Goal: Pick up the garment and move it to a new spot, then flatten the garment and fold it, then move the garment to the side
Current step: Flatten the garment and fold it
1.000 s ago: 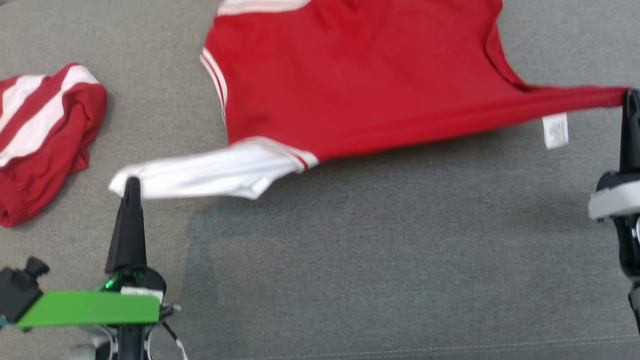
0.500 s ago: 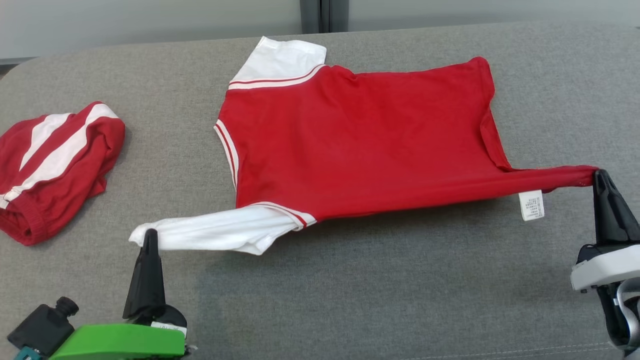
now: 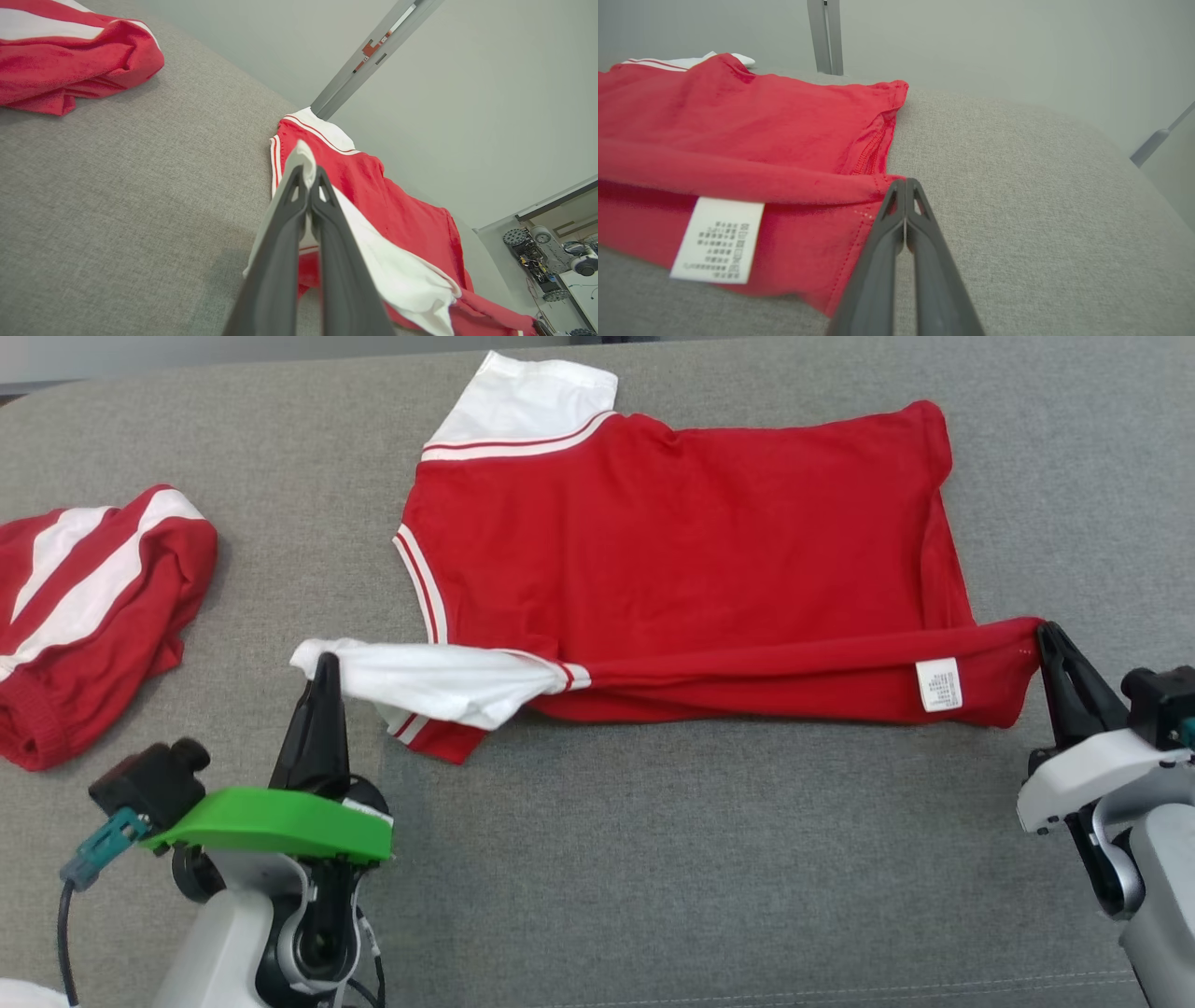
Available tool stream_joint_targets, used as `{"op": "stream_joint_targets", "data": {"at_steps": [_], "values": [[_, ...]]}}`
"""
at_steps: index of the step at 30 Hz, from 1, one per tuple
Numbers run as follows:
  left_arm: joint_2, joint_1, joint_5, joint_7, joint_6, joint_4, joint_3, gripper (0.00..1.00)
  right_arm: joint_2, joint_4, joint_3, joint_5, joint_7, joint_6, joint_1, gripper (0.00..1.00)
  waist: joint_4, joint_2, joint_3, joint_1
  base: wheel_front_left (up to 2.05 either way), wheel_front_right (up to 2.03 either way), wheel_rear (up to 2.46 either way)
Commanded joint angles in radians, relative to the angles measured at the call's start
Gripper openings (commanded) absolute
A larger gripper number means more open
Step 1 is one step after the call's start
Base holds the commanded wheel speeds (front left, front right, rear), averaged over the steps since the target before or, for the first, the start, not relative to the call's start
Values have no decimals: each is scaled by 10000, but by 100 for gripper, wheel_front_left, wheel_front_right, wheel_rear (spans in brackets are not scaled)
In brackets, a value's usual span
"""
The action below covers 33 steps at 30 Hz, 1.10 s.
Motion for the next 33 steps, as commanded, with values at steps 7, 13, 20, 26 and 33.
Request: {"op": "stream_joint_targets", "data": {"at_steps": [7,13,20,26,33], "values": [[-81,-1780,592,-72,-442,1465,-384,0,-104,477,140,-461,-27,-22,-1117,0,164,0,746,1,0,0,0],[-169,-2688,879,-127,-831,2468,-679,12,-41,532,107,-676,-27,-22,-1651,23,93,0,1139,1,0,0,0],[-118,-2431,1339,-618,-1181,2485,-963,100,337,-157,-428,-887,-27,-22,-1480,100,-27,0,1053,1,0,0,0],[-6,-637,1512,-666,-596,1867,-1210,100,711,-945,-1179,-1071,-27,-20,-553,100,-149,0,416,1,0,0,0],[-213,446,995,-34,-328,1918,-1435,100,1066,-1382,-1492,-1091,-27,-20,476,100,-272,0,-91,1,0,0,0]]}}
